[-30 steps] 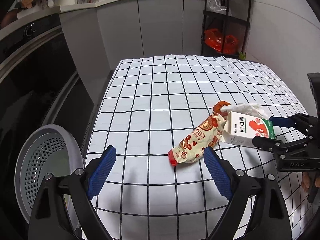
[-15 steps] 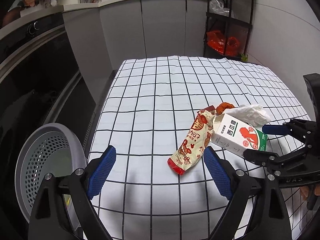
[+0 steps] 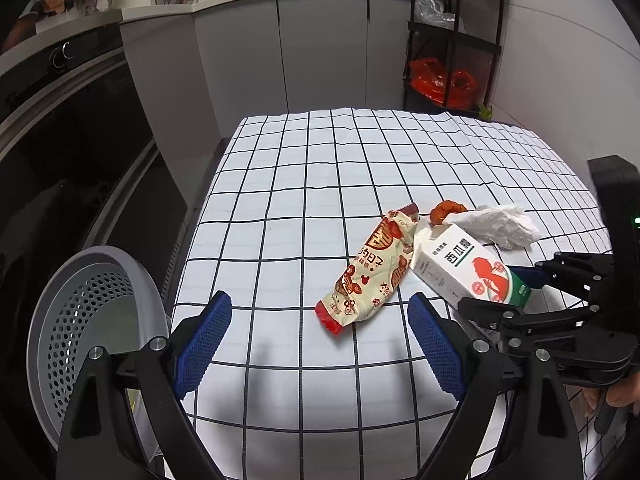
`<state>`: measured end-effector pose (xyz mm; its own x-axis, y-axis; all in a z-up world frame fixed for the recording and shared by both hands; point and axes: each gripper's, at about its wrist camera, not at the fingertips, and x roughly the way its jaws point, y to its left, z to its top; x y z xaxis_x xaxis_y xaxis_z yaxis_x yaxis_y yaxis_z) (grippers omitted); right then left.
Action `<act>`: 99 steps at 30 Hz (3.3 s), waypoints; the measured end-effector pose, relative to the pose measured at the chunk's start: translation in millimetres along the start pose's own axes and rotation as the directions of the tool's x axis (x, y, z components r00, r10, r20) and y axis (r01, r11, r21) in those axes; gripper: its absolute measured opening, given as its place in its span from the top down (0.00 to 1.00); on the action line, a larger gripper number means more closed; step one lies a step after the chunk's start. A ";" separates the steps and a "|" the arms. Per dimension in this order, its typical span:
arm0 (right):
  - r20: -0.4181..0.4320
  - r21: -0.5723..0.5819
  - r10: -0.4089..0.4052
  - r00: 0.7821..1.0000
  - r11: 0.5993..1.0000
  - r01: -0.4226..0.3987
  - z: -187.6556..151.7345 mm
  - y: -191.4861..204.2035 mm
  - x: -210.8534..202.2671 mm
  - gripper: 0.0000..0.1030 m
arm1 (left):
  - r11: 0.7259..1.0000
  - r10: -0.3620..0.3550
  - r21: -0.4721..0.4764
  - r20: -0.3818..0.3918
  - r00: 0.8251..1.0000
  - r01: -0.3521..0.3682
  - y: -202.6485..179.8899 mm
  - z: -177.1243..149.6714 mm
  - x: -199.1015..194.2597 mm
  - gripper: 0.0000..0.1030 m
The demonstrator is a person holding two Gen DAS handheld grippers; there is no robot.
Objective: Collect trash
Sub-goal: 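Grasp the green medicine box with the right tool while the left tool grasps the snack wrapper, then carry wrapper and medicine box over the grey basket and release both inside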
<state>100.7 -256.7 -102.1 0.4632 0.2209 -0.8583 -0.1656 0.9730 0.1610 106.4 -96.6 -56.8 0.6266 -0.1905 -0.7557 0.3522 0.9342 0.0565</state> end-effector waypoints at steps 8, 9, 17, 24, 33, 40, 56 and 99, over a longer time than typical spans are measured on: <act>0.086 0.147 0.050 0.995 0.987 -0.063 -23.0 -15.5 -46.2 0.52 | 1.000 -0.028 0.010 0.002 1.000 0.028 -4.5 3.3 5.8 0.13; 0.097 0.162 0.055 0.994 0.984 -0.070 -25.8 -17.0 -52.4 0.52 | 0.999 -0.033 0.012 -0.001 0.999 0.033 -5.5 3.5 7.3 0.13; 0.164 0.260 0.065 0.984 0.960 -0.106 -49.3 -33.1 -87.2 0.52 | 0.998 -0.055 0.041 -0.023 0.998 0.056 -16.9 0.0 18.7 0.13; 0.217 0.320 0.104 0.971 0.932 -0.171 -63.1 -46.7 -107.8 0.52 | 0.995 -0.076 0.065 -0.006 0.997 0.076 -25.9 4.1 25.3 0.13; 0.231 0.334 0.144 0.962 0.917 -0.218 -66.1 -50.6 -108.8 0.52 | 0.983 -0.133 0.122 -0.035 0.990 0.137 -40.0 8.5 44.6 0.13; 0.224 0.336 0.159 0.962 0.913 -0.229 -66.1 -51.0 -104.5 0.52 | 0.974 -0.122 0.185 -0.045 0.991 0.129 -52.6 9.1 57.1 0.16; 0.206 0.324 0.152 0.967 0.922 -0.214 -63.6 -45.7 -97.4 0.52 | 0.971 -0.194 0.124 -0.087 0.977 0.203 -46.9 6.9 51.0 0.62; 0.130 -0.052 0.290 0.948 0.957 -0.285 26.8 241.8 -11.4 0.52 | 0.905 0.291 -0.323 -0.002 0.957 -0.276 228.5 -62.8 -98.8 0.63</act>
<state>78.7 -22.1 -40.3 0.5045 0.5004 -0.7037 -0.3364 0.8645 0.3736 81.2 154.7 -10.3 0.7007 0.0903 -0.7077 -0.0786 0.9957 0.0493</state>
